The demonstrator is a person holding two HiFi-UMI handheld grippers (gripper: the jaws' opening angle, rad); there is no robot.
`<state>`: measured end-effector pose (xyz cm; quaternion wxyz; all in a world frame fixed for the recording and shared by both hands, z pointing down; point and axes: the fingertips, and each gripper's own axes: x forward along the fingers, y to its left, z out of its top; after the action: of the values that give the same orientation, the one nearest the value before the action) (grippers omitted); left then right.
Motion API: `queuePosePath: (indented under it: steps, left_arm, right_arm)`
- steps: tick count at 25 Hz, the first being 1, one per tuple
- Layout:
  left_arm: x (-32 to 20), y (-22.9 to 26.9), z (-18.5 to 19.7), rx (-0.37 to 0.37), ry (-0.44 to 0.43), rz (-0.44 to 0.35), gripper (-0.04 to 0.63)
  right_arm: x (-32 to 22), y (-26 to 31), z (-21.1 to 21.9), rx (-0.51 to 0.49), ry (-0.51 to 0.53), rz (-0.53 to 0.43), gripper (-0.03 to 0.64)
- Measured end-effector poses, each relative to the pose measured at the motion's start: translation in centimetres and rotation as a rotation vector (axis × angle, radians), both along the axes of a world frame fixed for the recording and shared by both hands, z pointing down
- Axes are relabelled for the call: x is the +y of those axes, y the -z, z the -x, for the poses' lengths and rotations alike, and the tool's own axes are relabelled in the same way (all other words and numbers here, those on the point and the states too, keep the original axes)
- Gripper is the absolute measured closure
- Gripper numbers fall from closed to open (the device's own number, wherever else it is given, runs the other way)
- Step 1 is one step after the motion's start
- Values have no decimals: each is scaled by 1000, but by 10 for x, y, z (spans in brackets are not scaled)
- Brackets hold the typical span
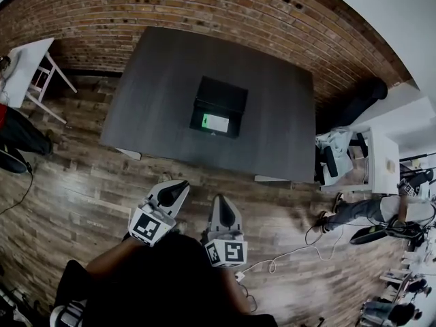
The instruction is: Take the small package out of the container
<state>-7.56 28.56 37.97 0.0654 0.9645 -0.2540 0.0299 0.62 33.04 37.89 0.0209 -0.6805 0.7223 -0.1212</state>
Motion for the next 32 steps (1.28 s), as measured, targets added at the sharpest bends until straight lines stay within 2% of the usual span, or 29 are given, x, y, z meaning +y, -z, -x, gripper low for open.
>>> queuePosePath:
  steps: [10, 26, 32]
  left_arm:
    - [-71, -3, -20, 5, -33, 34, 555]
    - [-198, -7, -12, 2, -48, 70, 555]
    - [-228, -17, -11, -5, -70, 80, 555]
  right_arm:
    - [-73, -5, -14, 9, -3, 26, 594]
    - [-194, -9, -11, 29, -31, 75, 594]
    - [-223, -14, -11, 28, -53, 93, 592]
